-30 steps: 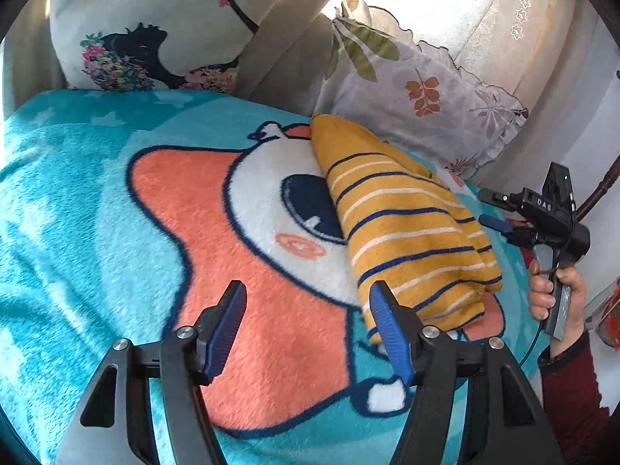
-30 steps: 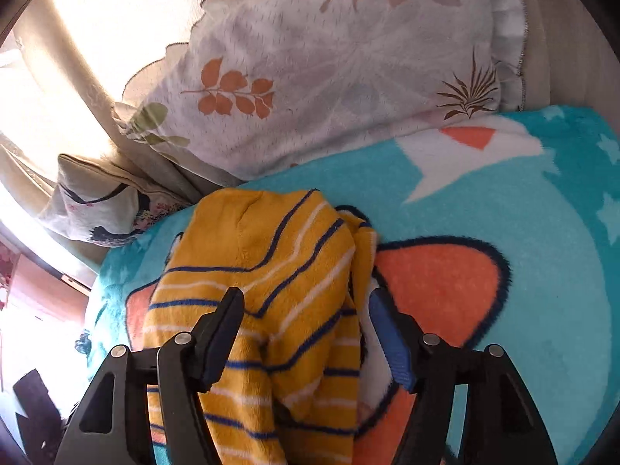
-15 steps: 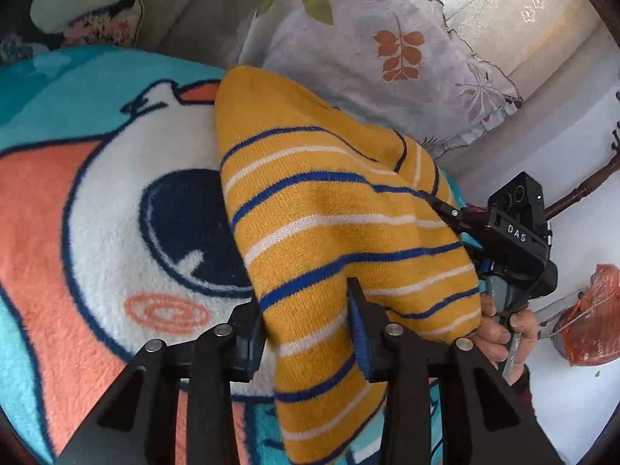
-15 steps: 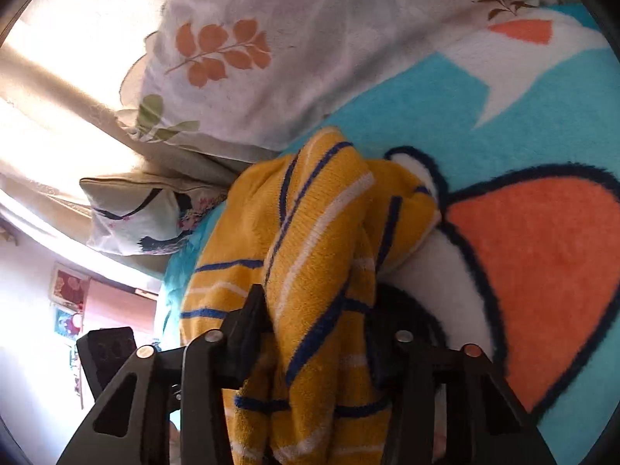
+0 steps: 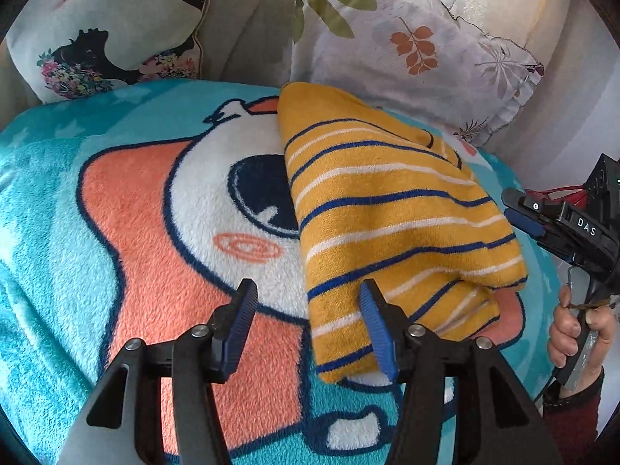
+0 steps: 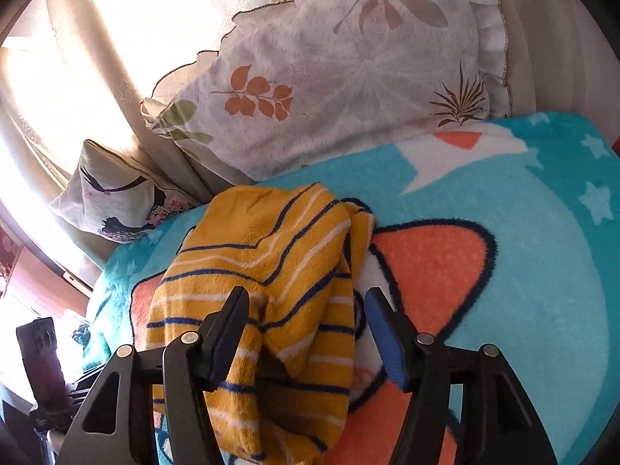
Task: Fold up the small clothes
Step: 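Open both grippers and pull them back from the folded sweater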
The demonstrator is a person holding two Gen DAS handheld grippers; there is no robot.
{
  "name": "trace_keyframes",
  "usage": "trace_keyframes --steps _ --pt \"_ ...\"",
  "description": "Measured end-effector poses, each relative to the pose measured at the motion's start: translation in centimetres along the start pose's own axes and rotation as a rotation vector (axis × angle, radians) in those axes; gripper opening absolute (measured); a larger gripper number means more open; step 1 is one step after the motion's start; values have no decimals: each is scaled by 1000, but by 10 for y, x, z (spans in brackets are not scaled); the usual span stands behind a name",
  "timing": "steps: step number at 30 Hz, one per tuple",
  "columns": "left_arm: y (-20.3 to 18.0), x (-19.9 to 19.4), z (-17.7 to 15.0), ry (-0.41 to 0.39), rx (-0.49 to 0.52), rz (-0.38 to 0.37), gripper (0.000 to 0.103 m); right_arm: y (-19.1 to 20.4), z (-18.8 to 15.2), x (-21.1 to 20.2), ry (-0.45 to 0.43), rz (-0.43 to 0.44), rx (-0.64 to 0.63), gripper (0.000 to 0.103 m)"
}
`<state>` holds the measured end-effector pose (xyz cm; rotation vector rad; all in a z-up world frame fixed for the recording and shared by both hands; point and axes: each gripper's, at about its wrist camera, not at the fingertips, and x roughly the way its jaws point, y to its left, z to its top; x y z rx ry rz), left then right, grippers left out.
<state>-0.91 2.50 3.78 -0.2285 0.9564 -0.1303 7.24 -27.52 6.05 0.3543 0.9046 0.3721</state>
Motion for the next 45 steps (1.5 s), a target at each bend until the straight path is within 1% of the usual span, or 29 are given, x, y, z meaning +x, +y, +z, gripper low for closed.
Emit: trace_keyframes --steps 3,6,8,11,15,18,19,21,23,25,28,30,31,33,35,36,37,38,39,41,44,45 --pt "-1 -9 -7 -31 7 57 57 -3 -15 -8 15 -46 3 67" --pt "-4 -19 -14 -66 27 108 58 4 -30 -21 8 -82 -36 68" --pt "-7 -24 -18 -84 42 128 59 8 -37 -30 0 -104 -70 70" --pt "-14 -30 -22 -105 66 149 60 14 -45 -47 -14 -162 -136 71" --pt "-24 -40 -30 -129 91 155 60 10 -48 -75 -46 -279 -202 72" --pt "-30 -49 -35 -154 101 155 62 3 -48 -98 -70 -308 -196 74" --pt "-32 -52 -36 -162 103 156 65 2 -50 -106 -81 -317 -197 74" --pt "-36 -59 -41 -178 108 158 66 2 -56 -118 -97 -329 -197 77" --pt "-39 -65 -45 -187 112 156 66 7 -63 -122 -102 -332 -207 77" --pt "-41 -71 -50 -197 113 156 67 15 -71 -122 -102 -347 -242 77" --pt "-44 -80 -57 -215 116 161 68 35 -86 -118 -116 -421 -340 77" --pt "-45 -89 -61 -238 108 165 68 50 -97 -114 -123 -453 -410 79" --pt "-45 -95 -63 -255 103 165 69 56 -101 -111 -123 -449 -431 80" --pt "-44 -109 -68 -298 89 178 75 67 -109 -104 -118 -422 -450 81" --pt "-39 -127 -73 -361 72 205 85 78 -113 -95 -120 -386 -454 81" --pt "-37 -136 -75 -398 57 223 89 84 -114 -90 -134 -369 -453 81" --pt "-33 -145 -77 -434 42 242 96 90 -115 -87 -154 -361 -448 81" --pt "-31 -153 -79 -470 30 261 100 94 -117 -84 -177 -351 -438 81" --pt "-29 -160 -81 -505 23 287 101 98 -118 -80 -194 -336 -423 81" --pt "-27 -169 -83 -555 18 350 103 103 -117 -73 -199 -295 -386 82" --pt "-25 -169 -81 -583 12 450 103 100 -112 -62 -171 -233 -312 82" --pt "-25 -167 -81 -586 13 471 103 98 -111 -60 -166 -224 -301 82"
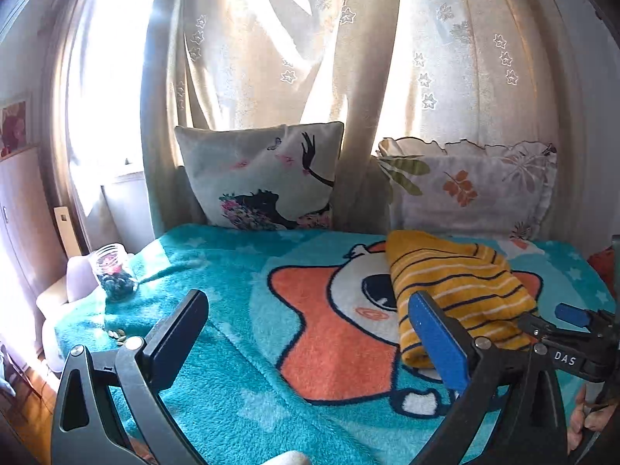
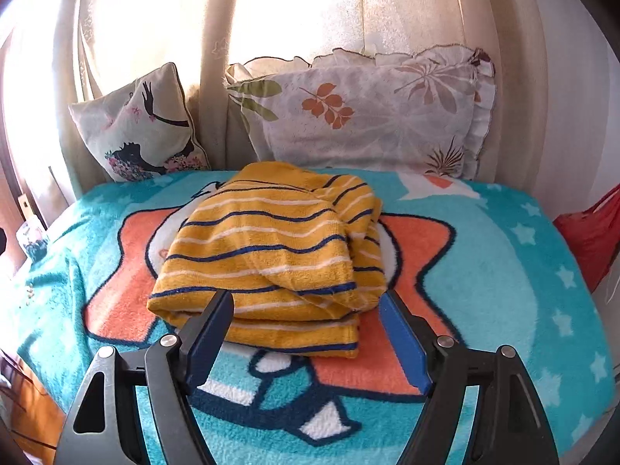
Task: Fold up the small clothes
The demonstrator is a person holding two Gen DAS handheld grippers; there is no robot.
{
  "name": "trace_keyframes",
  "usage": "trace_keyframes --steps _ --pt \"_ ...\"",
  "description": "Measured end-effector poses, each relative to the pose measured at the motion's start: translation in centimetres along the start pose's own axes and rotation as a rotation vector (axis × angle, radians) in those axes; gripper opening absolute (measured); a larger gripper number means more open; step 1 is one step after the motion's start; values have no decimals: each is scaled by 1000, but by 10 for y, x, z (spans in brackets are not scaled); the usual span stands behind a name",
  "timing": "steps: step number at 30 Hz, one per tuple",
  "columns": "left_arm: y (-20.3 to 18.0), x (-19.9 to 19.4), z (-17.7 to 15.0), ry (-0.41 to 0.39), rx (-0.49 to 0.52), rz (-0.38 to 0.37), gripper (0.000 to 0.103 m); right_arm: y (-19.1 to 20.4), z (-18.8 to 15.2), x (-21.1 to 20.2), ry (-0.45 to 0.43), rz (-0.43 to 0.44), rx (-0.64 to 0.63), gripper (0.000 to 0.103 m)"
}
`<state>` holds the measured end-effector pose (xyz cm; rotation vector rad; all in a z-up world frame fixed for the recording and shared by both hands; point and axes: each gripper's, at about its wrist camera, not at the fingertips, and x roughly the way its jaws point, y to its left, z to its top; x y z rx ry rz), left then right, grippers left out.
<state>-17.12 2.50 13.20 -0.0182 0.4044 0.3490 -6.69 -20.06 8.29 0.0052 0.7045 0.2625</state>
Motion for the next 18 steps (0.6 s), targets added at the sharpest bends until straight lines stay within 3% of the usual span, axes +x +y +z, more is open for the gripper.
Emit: trace_keyframes --steps 3,8,18 --pt "-5 10 -3 15 -5 -5 103 -3 0 5 -1 -26 -11 82" --pt "-25 32 -11 105 14 -109 103 -17 -2 8 14 -58 -6 83" --pt "-46 45 -22 162 64 -141 103 -25 -8 25 61 -49 14 83"
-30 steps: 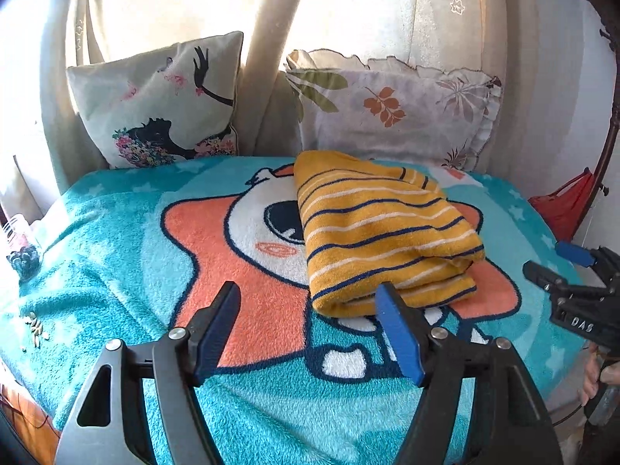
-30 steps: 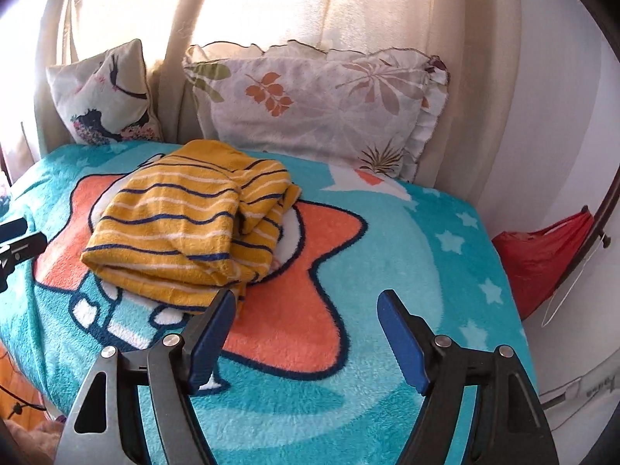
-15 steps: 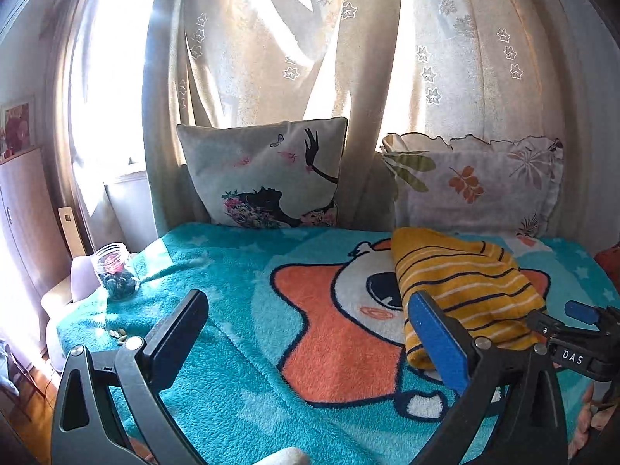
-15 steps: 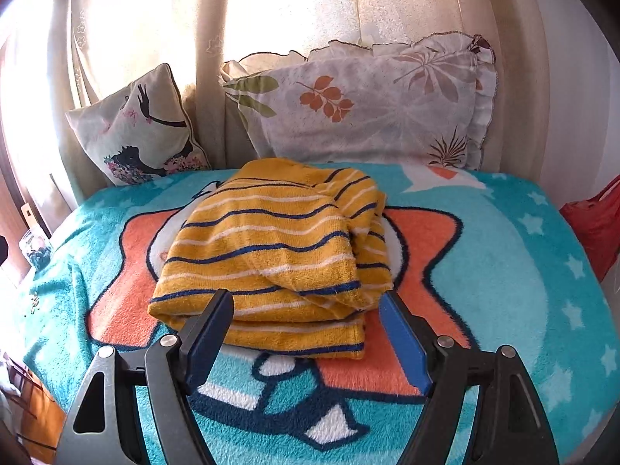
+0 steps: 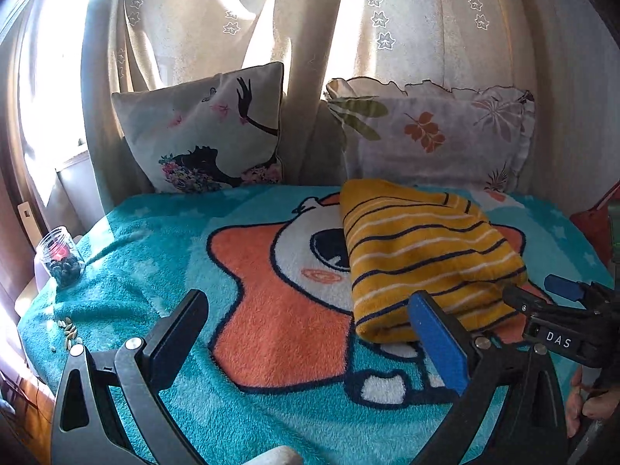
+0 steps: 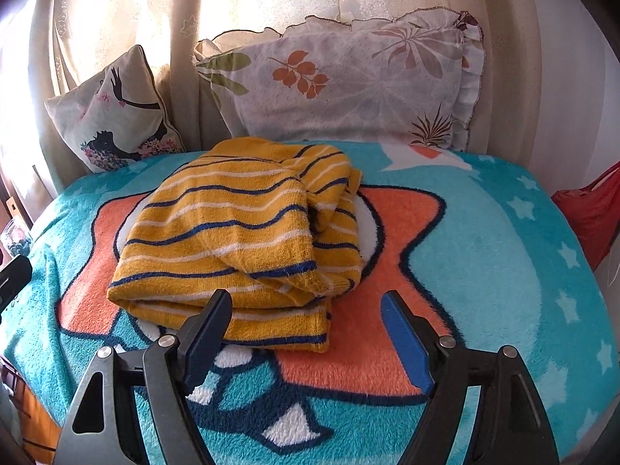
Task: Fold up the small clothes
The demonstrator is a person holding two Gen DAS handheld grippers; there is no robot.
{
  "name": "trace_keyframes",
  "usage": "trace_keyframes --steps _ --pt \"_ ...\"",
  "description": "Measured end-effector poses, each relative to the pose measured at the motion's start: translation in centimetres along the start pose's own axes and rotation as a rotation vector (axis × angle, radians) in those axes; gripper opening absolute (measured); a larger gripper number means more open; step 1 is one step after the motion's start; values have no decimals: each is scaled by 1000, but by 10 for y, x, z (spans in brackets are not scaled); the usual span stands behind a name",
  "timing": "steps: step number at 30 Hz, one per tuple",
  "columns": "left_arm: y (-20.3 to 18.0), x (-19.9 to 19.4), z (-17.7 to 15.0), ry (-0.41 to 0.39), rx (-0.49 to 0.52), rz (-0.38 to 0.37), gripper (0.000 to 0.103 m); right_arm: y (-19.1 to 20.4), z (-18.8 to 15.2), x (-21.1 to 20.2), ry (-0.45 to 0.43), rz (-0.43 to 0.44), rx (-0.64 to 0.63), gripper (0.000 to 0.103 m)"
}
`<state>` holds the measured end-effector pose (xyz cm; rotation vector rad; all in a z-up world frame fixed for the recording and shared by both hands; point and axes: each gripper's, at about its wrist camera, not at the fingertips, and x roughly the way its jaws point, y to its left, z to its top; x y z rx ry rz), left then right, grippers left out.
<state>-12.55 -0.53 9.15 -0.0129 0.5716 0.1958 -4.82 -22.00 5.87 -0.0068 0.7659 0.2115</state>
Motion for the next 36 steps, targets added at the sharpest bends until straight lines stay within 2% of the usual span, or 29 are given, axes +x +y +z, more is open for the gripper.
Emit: trace_keyframes --steps 19,36 --pt "8 9 -8 57 -52 -81 103 1 -11 0 5 -32 40 85" --pt "11 8 -11 61 -63 -92 103 5 -13 -5 1 -37 41 86"
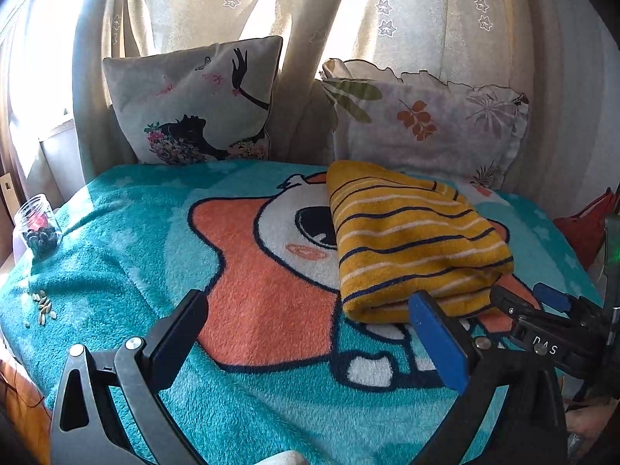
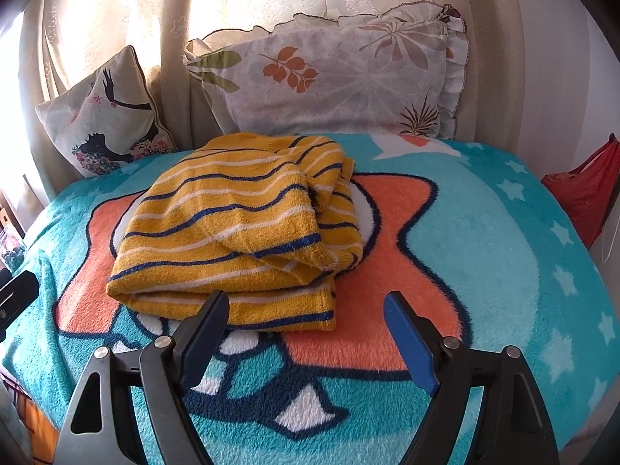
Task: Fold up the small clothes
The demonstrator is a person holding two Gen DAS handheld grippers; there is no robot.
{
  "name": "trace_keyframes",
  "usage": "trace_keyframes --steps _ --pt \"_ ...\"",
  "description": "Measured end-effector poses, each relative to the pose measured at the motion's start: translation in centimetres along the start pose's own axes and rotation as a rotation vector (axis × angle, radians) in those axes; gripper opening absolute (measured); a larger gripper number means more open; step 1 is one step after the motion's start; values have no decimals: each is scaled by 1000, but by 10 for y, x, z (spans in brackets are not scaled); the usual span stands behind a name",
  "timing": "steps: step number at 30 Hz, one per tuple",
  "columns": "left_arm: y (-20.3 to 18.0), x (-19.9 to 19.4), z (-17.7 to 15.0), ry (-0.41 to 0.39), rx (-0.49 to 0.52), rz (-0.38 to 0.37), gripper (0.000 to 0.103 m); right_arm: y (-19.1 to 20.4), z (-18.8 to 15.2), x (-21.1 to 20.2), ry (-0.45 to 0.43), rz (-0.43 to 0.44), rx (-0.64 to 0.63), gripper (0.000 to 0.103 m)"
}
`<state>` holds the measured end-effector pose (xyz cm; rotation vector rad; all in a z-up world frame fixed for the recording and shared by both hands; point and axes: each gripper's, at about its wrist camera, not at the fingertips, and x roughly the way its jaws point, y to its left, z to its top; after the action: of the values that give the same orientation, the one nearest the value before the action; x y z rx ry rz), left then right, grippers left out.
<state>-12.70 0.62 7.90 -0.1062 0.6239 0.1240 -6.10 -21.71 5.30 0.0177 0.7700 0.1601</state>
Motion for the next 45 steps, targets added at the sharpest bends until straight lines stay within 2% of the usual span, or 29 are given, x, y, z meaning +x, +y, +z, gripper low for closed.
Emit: trace_keyframes --steps 16,23,32,38,45 --pt "0 8 -6 31 -16 -5 103 0 -5 0 0 -1 15 87" --pt "-5 23 -12 104 11 48 103 0 -9 -6 -16 9 28 87" --pt "-27 35 -30 168 70 12 103 1 -19 -24 -51 -67 -57 89" --pt "-29 34 -32 173 75 1 103 0 -20 -18 -22 -15 -41 89" --pt "-31 41 -35 199 72 -26 103 9 -21 -14 -23 -16 -70 89"
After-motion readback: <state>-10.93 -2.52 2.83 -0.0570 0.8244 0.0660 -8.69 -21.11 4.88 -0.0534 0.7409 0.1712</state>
